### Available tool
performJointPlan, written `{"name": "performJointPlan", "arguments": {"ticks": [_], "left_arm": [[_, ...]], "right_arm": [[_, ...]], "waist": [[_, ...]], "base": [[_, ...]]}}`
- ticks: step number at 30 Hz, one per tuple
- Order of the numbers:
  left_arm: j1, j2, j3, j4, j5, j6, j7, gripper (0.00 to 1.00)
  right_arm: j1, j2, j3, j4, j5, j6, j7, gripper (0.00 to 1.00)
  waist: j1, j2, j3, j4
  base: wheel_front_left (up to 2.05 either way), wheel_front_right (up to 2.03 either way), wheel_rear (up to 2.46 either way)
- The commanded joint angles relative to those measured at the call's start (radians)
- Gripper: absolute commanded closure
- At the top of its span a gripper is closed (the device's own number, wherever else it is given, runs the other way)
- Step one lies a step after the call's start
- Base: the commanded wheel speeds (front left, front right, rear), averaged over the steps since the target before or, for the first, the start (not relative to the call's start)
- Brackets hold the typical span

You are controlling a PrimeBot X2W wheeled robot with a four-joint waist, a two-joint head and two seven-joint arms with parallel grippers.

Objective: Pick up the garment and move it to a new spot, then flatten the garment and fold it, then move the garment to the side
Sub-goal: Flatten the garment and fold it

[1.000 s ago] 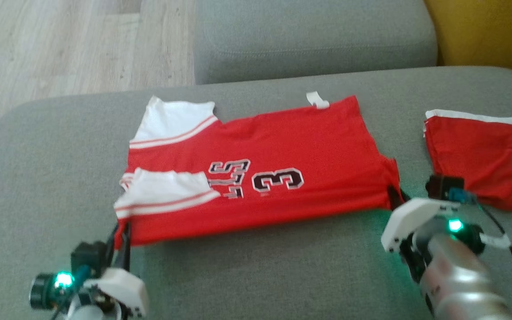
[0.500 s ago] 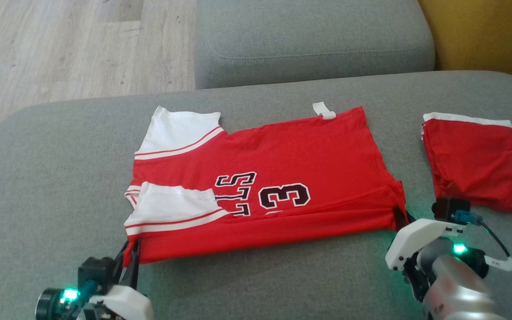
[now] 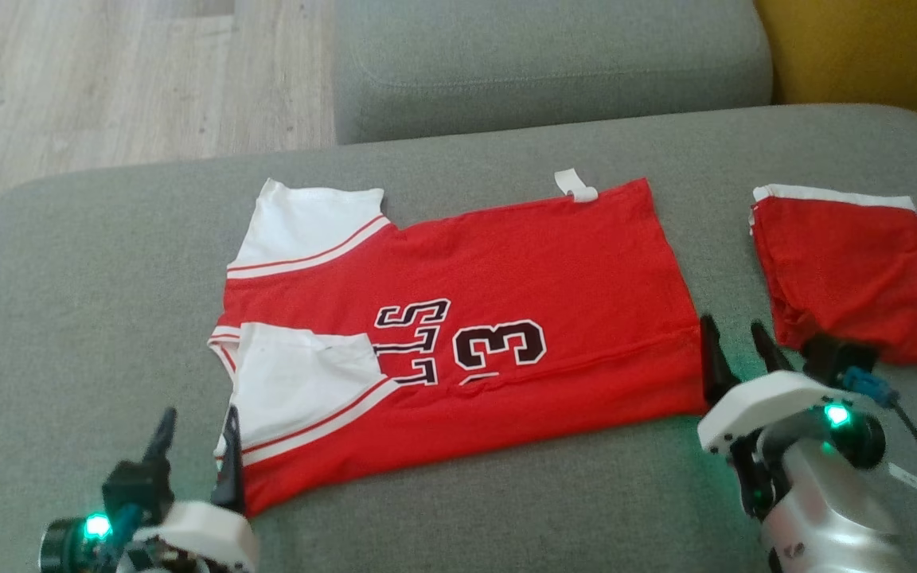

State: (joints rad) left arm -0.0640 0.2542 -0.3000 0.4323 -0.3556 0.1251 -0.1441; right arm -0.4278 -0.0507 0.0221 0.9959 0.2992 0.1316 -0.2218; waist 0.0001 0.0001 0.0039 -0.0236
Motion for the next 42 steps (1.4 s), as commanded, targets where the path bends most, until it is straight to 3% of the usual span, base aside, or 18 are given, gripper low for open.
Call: {"name": "performJointPlan", "arguments": {"ticks": [1,5,9,13,16,20,23,27,34,42], "left_arm": [[-0.079,0.004,0.057,-0.032,-0.011,0.018,-0.041,0.00],[-0.108,-0.015,0.100,-0.067,-0.024,0.036,-0.098,0.00],[-0.141,-0.024,0.133,-0.128,-0.011,0.027,-0.116,0.00],[-0.194,-0.012,0.165,-0.200,0.025,-0.006,-0.117,0.00],[-0.260,0.027,0.155,-0.182,0.044,-0.058,-0.117,0.00],[-0.407,0.117,0.129,-0.118,0.073,-0.131,-0.036,0.00],[-0.518,0.195,0.091,-0.061,0.112,-0.185,0.076,0.00],[-0.647,0.259,0.055,0.045,0.104,-0.232,0.223,0.00],[-0.806,0.341,0.025,0.230,0.015,-0.254,0.388,0.00],[-0.915,0.371,-0.058,0.310,-0.074,-0.256,0.409,0.00]], "right_arm": [[0.001,0.000,0.045,-0.097,0.025,-0.001,-0.023,0.00],[0.066,0.000,0.097,-0.302,0.104,-0.001,-0.036,0.00],[0.130,0.000,0.097,-0.488,0.087,-0.001,-0.039,0.00],[0.172,0.000,0.082,-0.621,0.067,-0.001,-0.040,0.00],[0.180,0.000,0.071,-0.679,0.060,-0.001,-0.040,0.00],[0.177,0.000,0.069,-0.727,0.056,-0.001,-0.040,0.00],[0.162,0.001,0.070,-0.765,0.072,-0.001,-0.040,0.00],[0.148,0.001,0.063,-0.830,0.097,-0.001,-0.040,0.00],[0.130,0.001,0.102,-0.873,0.140,-0.001,-0.040,0.00],[0.119,0.001,0.156,-0.890,0.152,-0.001,-0.040,0.00]], "waist": [[-0.0001,-0.0001,0.015,-0.003],[-0.0001,-0.0001,0.044,-0.011],[-0.0001,-0.0001,0.085,-0.022],[-0.0001,-0.0001,0.134,-0.041],[-0.0001,-0.0001,0.177,-0.055],[-0.0001,-0.0001,0.232,-0.082],[-0.0001,-0.0001,0.278,-0.108],[-0.0001,-0.0001,0.331,-0.143],[-0.0001,-0.0001,0.420,-0.211],[-0.0001,-0.0001,0.487,-0.232]], "base": [[0.00,0.00,0.00],[0.00,0.00,0.00],[0.00,0.00,0.00],[0.00,0.00,0.00],[0.00,0.00,0.00],[0.00,0.00,0.00],[0.00,0.00,0.00],[0.00,0.00,0.00],[0.00,0.00,0.00],[0.00,0.00,0.00]]}}
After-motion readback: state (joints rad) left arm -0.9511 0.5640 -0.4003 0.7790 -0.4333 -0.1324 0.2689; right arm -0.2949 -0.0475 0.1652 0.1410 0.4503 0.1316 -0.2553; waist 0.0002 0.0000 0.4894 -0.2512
